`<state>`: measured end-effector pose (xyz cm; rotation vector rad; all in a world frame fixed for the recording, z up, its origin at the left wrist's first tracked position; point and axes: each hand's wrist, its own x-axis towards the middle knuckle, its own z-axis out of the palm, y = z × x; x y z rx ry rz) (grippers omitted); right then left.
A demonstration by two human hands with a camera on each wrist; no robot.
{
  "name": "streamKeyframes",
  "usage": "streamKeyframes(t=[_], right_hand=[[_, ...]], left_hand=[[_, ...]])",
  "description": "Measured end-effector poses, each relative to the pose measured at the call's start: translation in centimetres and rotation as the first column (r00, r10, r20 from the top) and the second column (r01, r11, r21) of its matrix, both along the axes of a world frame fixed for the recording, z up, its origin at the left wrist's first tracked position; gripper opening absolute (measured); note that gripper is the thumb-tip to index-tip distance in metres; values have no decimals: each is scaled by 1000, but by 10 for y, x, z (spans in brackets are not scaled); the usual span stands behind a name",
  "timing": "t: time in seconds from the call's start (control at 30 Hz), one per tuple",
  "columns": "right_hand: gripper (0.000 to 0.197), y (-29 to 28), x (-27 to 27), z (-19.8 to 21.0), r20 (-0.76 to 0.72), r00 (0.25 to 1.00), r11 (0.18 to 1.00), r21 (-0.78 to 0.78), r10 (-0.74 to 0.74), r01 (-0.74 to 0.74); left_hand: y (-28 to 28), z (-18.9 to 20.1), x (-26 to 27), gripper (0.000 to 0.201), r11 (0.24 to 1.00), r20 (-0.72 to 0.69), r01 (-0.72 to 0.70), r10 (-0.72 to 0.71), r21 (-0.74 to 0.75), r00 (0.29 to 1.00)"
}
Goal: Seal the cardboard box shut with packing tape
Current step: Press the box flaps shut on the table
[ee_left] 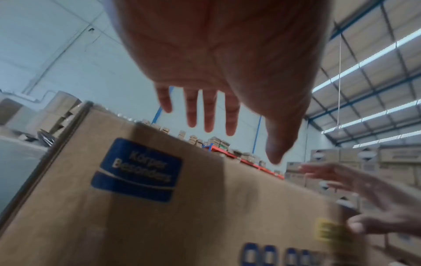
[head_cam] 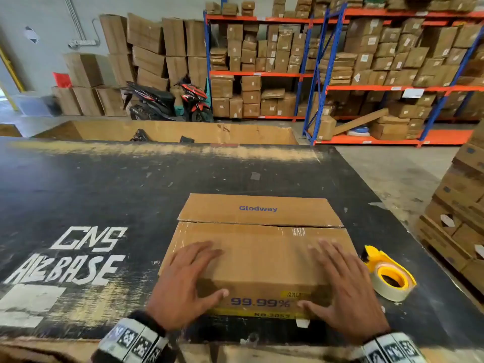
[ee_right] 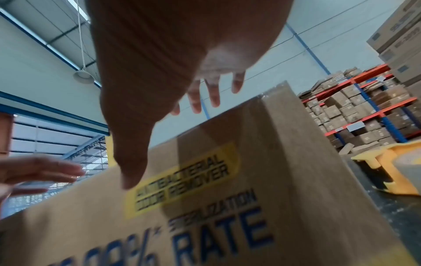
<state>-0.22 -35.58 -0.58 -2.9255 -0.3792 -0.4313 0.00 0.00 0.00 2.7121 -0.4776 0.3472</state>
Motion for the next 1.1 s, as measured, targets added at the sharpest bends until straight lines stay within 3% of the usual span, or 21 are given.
streamKeyframes(t=[0.1, 0.2, 0.43, 0.53, 0.63, 0.83, 1.0, 1.1], right_hand=[[120, -8, 18, 2, -154, 986, 994, -99, -65, 50], [111, -10, 18, -4, -216, 974, 989, -141, -70, 40], [106, -9, -5, -18, -179, 983, 986, -167, -44, 14], [106, -8, -6, -17, -170, 984, 986, -164, -44, 16], [106, -7, -7, -15, -189, 981, 988, -156, -52, 22], [108, -5, -10, -13, -167, 985, 992, -126, -47, 26], [97, -6, 9, 10, -206, 978, 998, 48, -40, 51], [99, -12, 36, 14, -273, 960, 998, 9, -58, 63]], left_hand=[[15, -3, 27, 96, 968, -109, -7, 35, 249, 993], [25, -16, 25, 90, 944, -139, 23, 24, 328, 990], [28, -9, -15, 88, 973, -208, 14, 35, 230, 977], [-1, 7, -4, 82, 994, -159, -11, 28, 106, 987], [-55, 12, 17, 78, 995, -125, 84, -75, 63, 989], [-135, -3, 53, 85, 974, -283, 92, -30, 208, 959], [-139, -12, 52, 86, 958, -296, 76, 9, 275, 955], [-139, -12, 54, 86, 955, -292, 79, 8, 285, 956]])
